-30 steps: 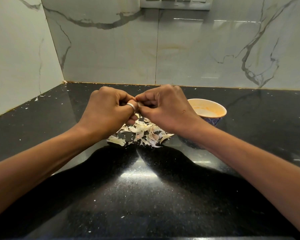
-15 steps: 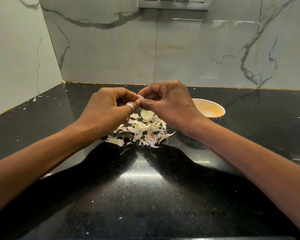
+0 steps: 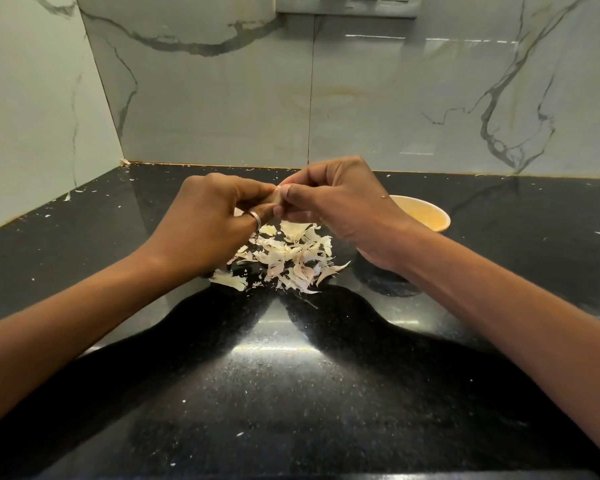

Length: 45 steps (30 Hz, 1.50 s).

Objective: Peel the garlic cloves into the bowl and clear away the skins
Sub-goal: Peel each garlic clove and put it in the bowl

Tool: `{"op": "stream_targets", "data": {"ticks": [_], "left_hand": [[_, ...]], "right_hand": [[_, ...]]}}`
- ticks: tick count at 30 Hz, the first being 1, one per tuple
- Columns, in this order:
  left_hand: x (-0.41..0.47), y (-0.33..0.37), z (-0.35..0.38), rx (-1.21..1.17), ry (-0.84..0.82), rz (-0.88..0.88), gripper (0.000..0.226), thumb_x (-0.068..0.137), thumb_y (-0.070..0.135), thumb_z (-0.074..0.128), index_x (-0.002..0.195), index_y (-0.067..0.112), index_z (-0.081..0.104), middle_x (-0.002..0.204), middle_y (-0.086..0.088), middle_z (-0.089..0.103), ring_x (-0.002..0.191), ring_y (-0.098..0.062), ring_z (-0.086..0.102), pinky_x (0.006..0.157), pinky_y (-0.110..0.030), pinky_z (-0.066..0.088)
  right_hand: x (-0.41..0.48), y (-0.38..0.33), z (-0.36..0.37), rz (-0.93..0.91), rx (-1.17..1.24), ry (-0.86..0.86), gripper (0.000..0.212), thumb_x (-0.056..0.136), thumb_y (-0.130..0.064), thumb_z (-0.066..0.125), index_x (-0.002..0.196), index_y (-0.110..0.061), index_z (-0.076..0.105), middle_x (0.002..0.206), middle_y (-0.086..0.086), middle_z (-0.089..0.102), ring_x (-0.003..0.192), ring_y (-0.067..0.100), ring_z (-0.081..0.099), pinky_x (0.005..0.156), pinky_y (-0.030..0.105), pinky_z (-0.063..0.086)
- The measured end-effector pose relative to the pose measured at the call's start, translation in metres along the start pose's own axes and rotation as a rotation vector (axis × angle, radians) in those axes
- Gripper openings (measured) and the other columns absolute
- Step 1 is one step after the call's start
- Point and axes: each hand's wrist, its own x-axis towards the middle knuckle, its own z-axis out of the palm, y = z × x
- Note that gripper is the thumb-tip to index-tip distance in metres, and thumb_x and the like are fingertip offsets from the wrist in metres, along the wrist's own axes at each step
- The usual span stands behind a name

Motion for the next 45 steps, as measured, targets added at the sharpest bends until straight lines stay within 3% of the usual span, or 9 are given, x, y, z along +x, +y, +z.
{"op": "stream_targets", "data": {"ticks": [4, 8, 19, 26, 30, 34, 39, 42, 45], "left_hand": [[-0.002, -0.003, 0.0, 0.123, -0.004, 0.091, 0.034, 0.092, 0.045, 0.057, 0.117, 0.029, 0.074, 0.099, 0.004, 0.074, 0.086, -0.018, 0.068, 0.074, -0.043, 0.056], [-0.002, -0.003, 0.0, 0.172, -0.034, 0.166, 0.037, 0.096, 0.037, 0.053, 0.12, 0.019, 0.073, 0.102, -0.001, 0.074, 0.083, -0.024, 0.067, 0.07, -0.046, 0.056], [0.0, -0.002, 0.001, 0.15, -0.07, 0.221, 0.035, 0.093, 0.024, 0.059, 0.123, 0.01, 0.072, 0.101, -0.004, 0.076, 0.077, -0.009, 0.063, 0.072, -0.003, 0.043], [0.002, -0.003, -0.002, 0.125, -0.048, 0.193, 0.026, 0.093, 0.017, 0.071, 0.118, 0.01, 0.073, 0.098, -0.004, 0.076, 0.073, -0.009, 0.063, 0.068, 0.0, 0.041], [0.001, -0.002, -0.001, 0.12, -0.078, 0.203, 0.027, 0.093, 0.016, 0.071, 0.119, 0.009, 0.073, 0.099, -0.004, 0.076, 0.072, -0.008, 0.063, 0.068, 0.0, 0.042], [0.001, -0.001, -0.001, 0.13, -0.093, 0.228, 0.026, 0.093, 0.016, 0.071, 0.119, 0.01, 0.074, 0.097, -0.004, 0.076, 0.071, -0.011, 0.065, 0.065, -0.005, 0.045], [0.0, 0.0, -0.001, 0.147, -0.08, 0.251, 0.027, 0.091, 0.009, 0.071, 0.118, 0.012, 0.075, 0.093, -0.006, 0.077, 0.072, -0.018, 0.068, 0.064, -0.026, 0.054], [0.0, 0.003, -0.002, 0.145, -0.073, 0.266, 0.028, 0.089, 0.01, 0.07, 0.117, 0.012, 0.074, 0.095, -0.004, 0.077, 0.071, -0.014, 0.067, 0.064, -0.012, 0.047], [0.002, 0.003, -0.003, 0.142, -0.053, 0.249, 0.025, 0.092, 0.015, 0.069, 0.117, 0.013, 0.075, 0.093, -0.003, 0.078, 0.07, -0.013, 0.067, 0.064, -0.011, 0.045]], "right_hand": [[0.001, -0.001, -0.002, 0.023, -0.003, -0.016, 0.01, 0.094, 0.001, 0.066, 0.09, 0.005, 0.075, 0.092, 0.023, 0.076, 0.09, 0.035, 0.076, 0.082, 0.037, 0.062], [0.0, -0.001, -0.005, 0.02, -0.006, -0.027, 0.011, 0.093, 0.001, 0.067, 0.092, 0.01, 0.073, 0.091, 0.024, 0.076, 0.086, 0.034, 0.077, 0.078, 0.035, 0.062], [0.002, 0.003, 0.0, -0.079, -0.233, 0.025, 0.011, 0.092, -0.01, 0.071, 0.085, -0.006, 0.079, 0.079, 0.01, 0.078, 0.074, 0.021, 0.078, 0.078, 0.046, 0.065], [-0.002, -0.001, 0.0, -0.157, -0.378, 0.006, 0.011, 0.095, -0.013, 0.071, 0.089, -0.009, 0.079, 0.076, 0.003, 0.078, 0.069, 0.009, 0.076, 0.068, 0.03, 0.063], [-0.002, -0.001, 0.0, -0.179, -0.454, 0.0, 0.012, 0.094, -0.012, 0.07, 0.087, -0.013, 0.078, 0.074, 0.0, 0.078, 0.069, 0.01, 0.076, 0.073, 0.041, 0.064], [-0.004, -0.002, 0.002, -0.212, -0.496, 0.044, 0.013, 0.091, -0.012, 0.07, 0.082, -0.014, 0.079, 0.069, -0.004, 0.077, 0.065, 0.008, 0.075, 0.066, 0.037, 0.062], [-0.006, -0.002, 0.005, -0.253, -0.506, 0.093, 0.011, 0.089, -0.015, 0.073, 0.079, -0.012, 0.079, 0.066, -0.003, 0.076, 0.06, 0.003, 0.073, 0.061, 0.027, 0.061], [-0.007, -0.001, 0.005, -0.254, -0.474, 0.11, 0.011, 0.09, -0.011, 0.072, 0.08, -0.009, 0.078, 0.068, 0.0, 0.076, 0.057, 0.002, 0.072, 0.057, 0.02, 0.059], [-0.006, -0.002, 0.004, -0.225, -0.419, 0.099, 0.012, 0.091, -0.01, 0.071, 0.082, -0.007, 0.077, 0.071, 0.002, 0.077, 0.06, 0.006, 0.074, 0.059, 0.026, 0.062]]}}
